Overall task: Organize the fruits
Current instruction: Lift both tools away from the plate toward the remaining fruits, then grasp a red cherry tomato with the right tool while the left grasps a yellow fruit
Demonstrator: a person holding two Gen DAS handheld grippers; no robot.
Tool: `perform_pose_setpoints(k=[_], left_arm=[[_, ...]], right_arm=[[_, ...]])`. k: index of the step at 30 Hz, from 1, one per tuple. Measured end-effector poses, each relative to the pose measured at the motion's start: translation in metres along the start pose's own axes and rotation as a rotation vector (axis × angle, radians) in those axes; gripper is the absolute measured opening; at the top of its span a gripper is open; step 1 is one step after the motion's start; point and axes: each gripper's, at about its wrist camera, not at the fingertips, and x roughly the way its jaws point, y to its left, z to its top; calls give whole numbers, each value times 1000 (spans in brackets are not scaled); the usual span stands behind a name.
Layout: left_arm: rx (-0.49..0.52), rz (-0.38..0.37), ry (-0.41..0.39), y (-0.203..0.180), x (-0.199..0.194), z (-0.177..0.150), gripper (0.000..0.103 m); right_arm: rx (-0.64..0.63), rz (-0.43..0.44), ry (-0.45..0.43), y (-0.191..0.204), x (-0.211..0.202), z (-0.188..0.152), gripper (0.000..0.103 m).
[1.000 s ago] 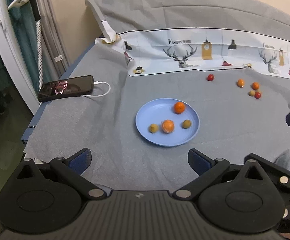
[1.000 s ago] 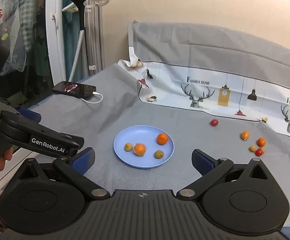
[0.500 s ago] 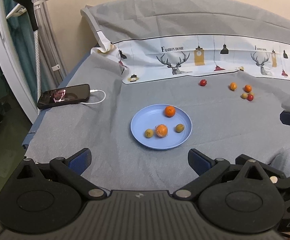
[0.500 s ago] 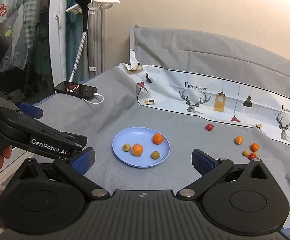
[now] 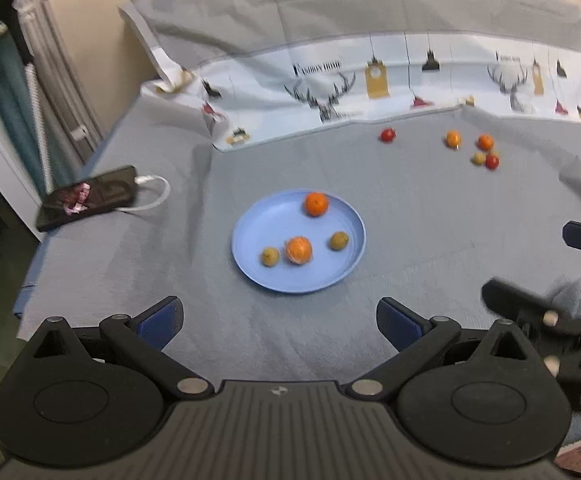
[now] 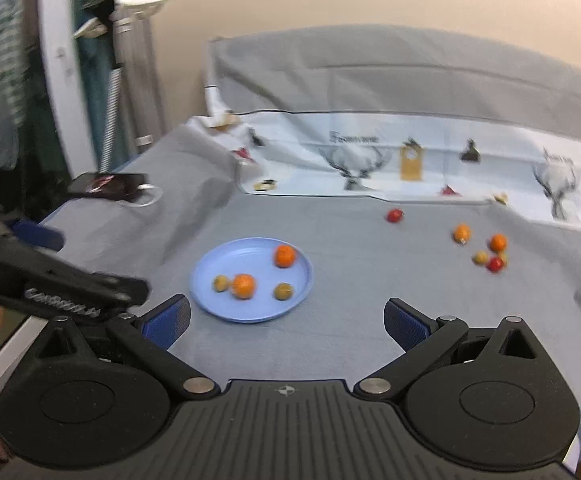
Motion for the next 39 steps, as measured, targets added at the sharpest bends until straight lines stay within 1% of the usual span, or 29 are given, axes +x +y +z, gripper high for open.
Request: perform_pose_setpoints(k=[4, 7, 11, 17, 21, 24, 29, 31, 33, 34, 35, 37, 39], left_arm=[[-6, -17, 72, -11, 30, 20, 103], [3, -21, 104, -25, 55, 40, 103], [28, -31, 126, -51, 91, 72, 103], [66, -63, 135, -102, 153, 126, 103], [106, -78, 129, -140, 198, 160, 103], [123, -84, 139, -165, 230, 181, 103], [153, -77, 160, -190, 268, 197, 103], [163, -74, 168, -197, 281, 199, 103], [168, -73, 176, -202, 290, 200, 103], [168, -77, 179, -205, 294, 201, 103], [165, -85, 181, -208, 299, 203, 103], [158, -107, 182, -217, 307, 208, 103], [153, -138, 181, -229, 313, 215, 103]], right_arm=[[117, -88, 11, -40, 24, -5, 102], [204, -190, 4, -80, 46, -9, 102], [310, -335, -3, -145, 84, -12, 102], [355, -544, 2, -235, 165, -18, 102], [402, -604, 25, -286, 222, -17, 102], [395, -625, 58, -310, 262, -17, 102], [368, -611, 90, -327, 317, -13, 102], [353, -606, 102, -330, 330, -12, 101], [319, -609, 66, -327, 336, -10, 77], [304, -592, 59, -327, 335, -8, 48], [295, -574, 61, -325, 333, -6, 32], [306, -576, 66, -326, 328, -7, 32], [324, -602, 64, -333, 321, -9, 32]])
